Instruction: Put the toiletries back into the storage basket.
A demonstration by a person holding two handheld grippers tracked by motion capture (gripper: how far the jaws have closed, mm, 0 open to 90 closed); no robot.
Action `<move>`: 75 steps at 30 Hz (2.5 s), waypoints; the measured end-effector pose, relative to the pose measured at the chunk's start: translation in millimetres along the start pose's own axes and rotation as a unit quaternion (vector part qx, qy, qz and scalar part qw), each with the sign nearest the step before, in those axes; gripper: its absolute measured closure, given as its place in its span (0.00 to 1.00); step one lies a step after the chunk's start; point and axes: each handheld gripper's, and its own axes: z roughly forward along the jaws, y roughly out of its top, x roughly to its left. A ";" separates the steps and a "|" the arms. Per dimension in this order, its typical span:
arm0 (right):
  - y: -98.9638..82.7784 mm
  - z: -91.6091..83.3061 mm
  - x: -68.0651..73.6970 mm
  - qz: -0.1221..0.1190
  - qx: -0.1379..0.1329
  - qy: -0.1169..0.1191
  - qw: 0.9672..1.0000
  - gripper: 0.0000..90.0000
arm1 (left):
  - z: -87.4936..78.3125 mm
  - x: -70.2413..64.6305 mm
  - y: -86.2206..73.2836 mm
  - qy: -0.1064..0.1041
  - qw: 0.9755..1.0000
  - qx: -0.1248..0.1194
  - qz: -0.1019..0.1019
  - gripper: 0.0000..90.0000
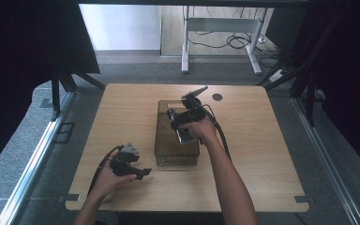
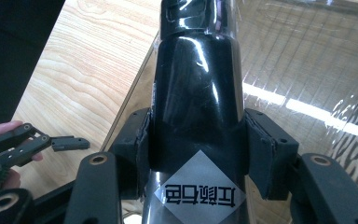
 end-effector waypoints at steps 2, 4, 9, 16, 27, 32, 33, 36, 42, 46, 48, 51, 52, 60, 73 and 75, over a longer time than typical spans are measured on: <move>0.3 1.5 0.6 0.000 0.002 -0.001 1.000 0.51 | 0.3 -0.1 0.0 -0.001 1.000 0.001 -0.001 0.25; 0.6 3.3 1.3 0.001 0.000 -0.001 1.000 0.51 | 0.7 -0.3 0.2 -0.001 1.000 0.002 0.000 0.25; 1.0 8.7 2.8 0.003 0.002 -0.002 1.000 0.51 | 0.2 -0.2 0.5 -0.001 1.000 0.001 0.003 0.25; 2.6 17.0 6.7 0.008 0.008 -0.006 1.000 0.51 | 0.5 -0.5 0.6 0.000 1.000 0.002 0.003 0.25; 1.5 31.8 6.9 0.020 0.022 -0.010 1.000 0.51 | 1.2 -0.6 0.7 -0.001 1.000 0.002 0.002 0.25; 0.5 39.4 7.7 0.026 0.027 -0.012 0.999 0.51 | 0.2 -0.6 0.9 -0.001 1.000 0.002 0.001 0.25; 0.1 40.8 7.7 0.027 0.028 -0.013 0.999 0.51 | 0.2 -0.4 0.8 -0.001 1.000 0.000 0.002 0.25; -1.1 44.4 6.8 0.032 0.029 -0.016 0.999 0.51 | 0.2 -0.5 1.0 -0.001 1.000 0.002 0.004 0.25; -3.7 52.3 7.9 0.037 0.033 -0.019 0.999 0.51 | 2.8 -3.3 1.6 -0.003 1.000 0.002 0.003 0.25; -5.4 58.6 8.7 0.040 0.035 -0.021 0.998 0.51 | 2.4 -3.1 1.7 -0.003 1.000 0.003 0.006 0.25; -6.2 62.4 9.1 0.042 0.036 -0.023 0.998 0.51 | 1.9 -3.0 1.7 -0.003 1.000 0.002 0.004 0.25; -7.1 66.8 9.2 0.045 0.039 -0.024 0.998 0.51 | 1.0 -1.9 1.9 -0.003 1.000 0.005 0.008 0.25; -7.2 67.8 9.3 0.046 0.039 -0.024 0.998 0.51 | 1.1 -1.9 2.0 -0.004 1.000 0.004 0.009 0.25; -10.2 72.6 7.0 0.055 0.042 -0.029 0.997 0.51 | 2.5 -2.7 2.2 -0.004 1.000 0.002 0.009 0.25; -13.8 81.9 8.0 0.072 0.050 -0.043 0.995 0.50 | 3.2 -3.5 2.5 -0.005 1.000 0.005 0.011 0.25; -14.5 83.2 8.0 0.072 0.052 -0.047 0.995 0.50 | 3.3 -3.5 2.6 -0.005 1.000 0.005 0.011 0.25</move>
